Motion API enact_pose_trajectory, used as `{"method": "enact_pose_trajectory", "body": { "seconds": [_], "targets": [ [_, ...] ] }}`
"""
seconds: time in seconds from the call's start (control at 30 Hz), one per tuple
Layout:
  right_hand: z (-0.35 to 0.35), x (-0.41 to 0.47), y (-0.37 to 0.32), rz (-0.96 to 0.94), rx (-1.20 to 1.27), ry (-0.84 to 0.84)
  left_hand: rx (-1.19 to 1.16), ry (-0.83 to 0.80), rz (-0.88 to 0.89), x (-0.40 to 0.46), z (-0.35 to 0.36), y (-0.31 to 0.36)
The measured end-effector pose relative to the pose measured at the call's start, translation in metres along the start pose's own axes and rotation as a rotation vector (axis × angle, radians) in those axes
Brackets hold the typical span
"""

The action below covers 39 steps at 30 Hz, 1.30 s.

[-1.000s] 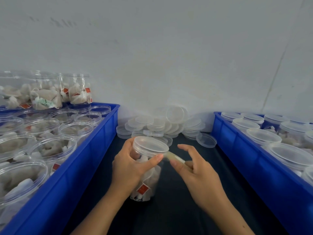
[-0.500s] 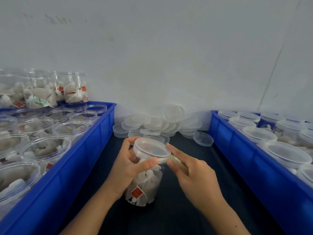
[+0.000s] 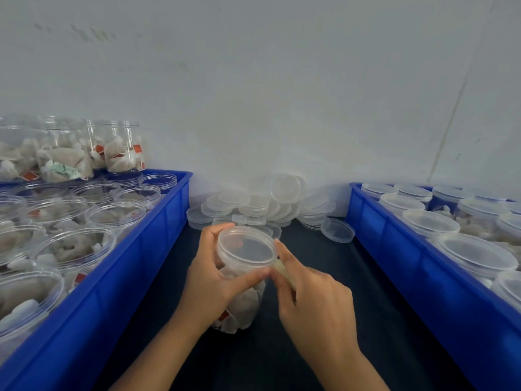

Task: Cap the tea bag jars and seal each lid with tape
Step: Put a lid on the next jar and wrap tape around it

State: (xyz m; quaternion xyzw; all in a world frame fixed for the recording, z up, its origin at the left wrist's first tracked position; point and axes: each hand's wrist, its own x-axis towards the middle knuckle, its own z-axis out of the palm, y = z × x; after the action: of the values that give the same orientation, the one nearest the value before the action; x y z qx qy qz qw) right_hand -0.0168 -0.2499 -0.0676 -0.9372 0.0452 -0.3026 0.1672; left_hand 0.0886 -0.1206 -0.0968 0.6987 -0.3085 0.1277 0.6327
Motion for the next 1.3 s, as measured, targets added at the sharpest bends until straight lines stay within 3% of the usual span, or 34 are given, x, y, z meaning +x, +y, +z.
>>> {"method": "enact_pose_trajectory", "body": {
  "seconds": [0.23, 0.37, 0.63, 1.07, 1.3],
  "targets": [
    [0.000, 0.005, 0.016, 0.009, 0.063, -0.083, -0.115, 0.021, -0.097, 0.003, -0.004, 0.000],
    [-0.009, 0.010, 0.020, 0.038, 0.051, -0.170, -0.169, -0.034, -0.124, 0.005, -0.009, 0.001],
    [-0.013, 0.012, 0.020, 0.028, 0.090, -0.189, -0.340, -0.136, -0.247, 0.007, -0.014, 0.001],
    [-0.020, 0.009, 0.017, -0.024, 0.014, 0.017, -0.386, -0.135, -0.302, 0.008, -0.010, -0.001],
    [-0.025, 0.008, 0.013, -0.121, -0.016, 0.235, -0.342, -0.091, -0.312, 0.010, -0.009, -0.003]
  ]
}}
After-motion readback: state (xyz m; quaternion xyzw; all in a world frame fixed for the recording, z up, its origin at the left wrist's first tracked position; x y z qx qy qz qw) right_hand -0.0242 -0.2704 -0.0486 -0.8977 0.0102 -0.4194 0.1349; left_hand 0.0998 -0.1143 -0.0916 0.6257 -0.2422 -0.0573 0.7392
